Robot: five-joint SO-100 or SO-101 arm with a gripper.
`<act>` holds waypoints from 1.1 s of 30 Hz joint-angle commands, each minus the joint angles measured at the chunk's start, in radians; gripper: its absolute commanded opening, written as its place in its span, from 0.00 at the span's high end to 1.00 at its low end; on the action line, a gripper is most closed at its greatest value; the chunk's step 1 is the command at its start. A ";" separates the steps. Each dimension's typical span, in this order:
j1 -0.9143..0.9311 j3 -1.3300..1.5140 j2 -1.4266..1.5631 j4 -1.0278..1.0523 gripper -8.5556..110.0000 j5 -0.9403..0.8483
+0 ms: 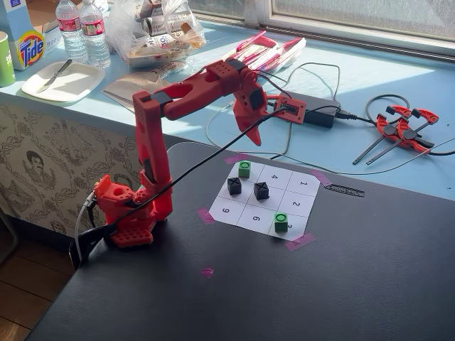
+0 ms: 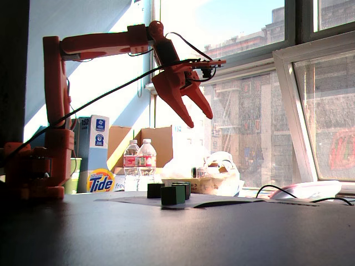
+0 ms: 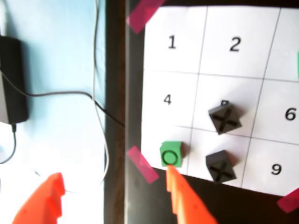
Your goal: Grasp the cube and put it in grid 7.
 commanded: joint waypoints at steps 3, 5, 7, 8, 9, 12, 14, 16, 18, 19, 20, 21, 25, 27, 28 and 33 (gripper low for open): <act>0.380 0.206 0.499 -0.176 0.93 0.049; 0.505 0.360 0.627 -0.192 0.93 0.098; 0.588 0.561 0.767 -0.216 0.93 0.181; 0.615 0.657 0.831 -0.219 0.93 0.250; 0.635 0.742 0.885 -0.210 0.93 0.321; 0.678 0.966 1.025 -0.178 0.93 0.486; 0.704 1.088 1.104 -0.173 0.93 0.538; 0.726 1.198 1.180 -0.187 0.93 0.552; 0.746 1.310 1.250 -0.219 0.93 0.548; 0.755 1.353 1.279 -0.232 0.93 0.545; 0.762 1.385 1.298 -0.239 0.93 0.541; 0.770 1.410 1.312 -0.245 0.93 0.535; 0.782 1.479 1.351 -0.264 0.93 0.517; 0.787 1.520 1.371 -0.270 0.93 0.505; 0.792 1.545 1.388 -0.275 0.93 0.499; 0.796 1.637 1.437 -0.301 0.93 0.485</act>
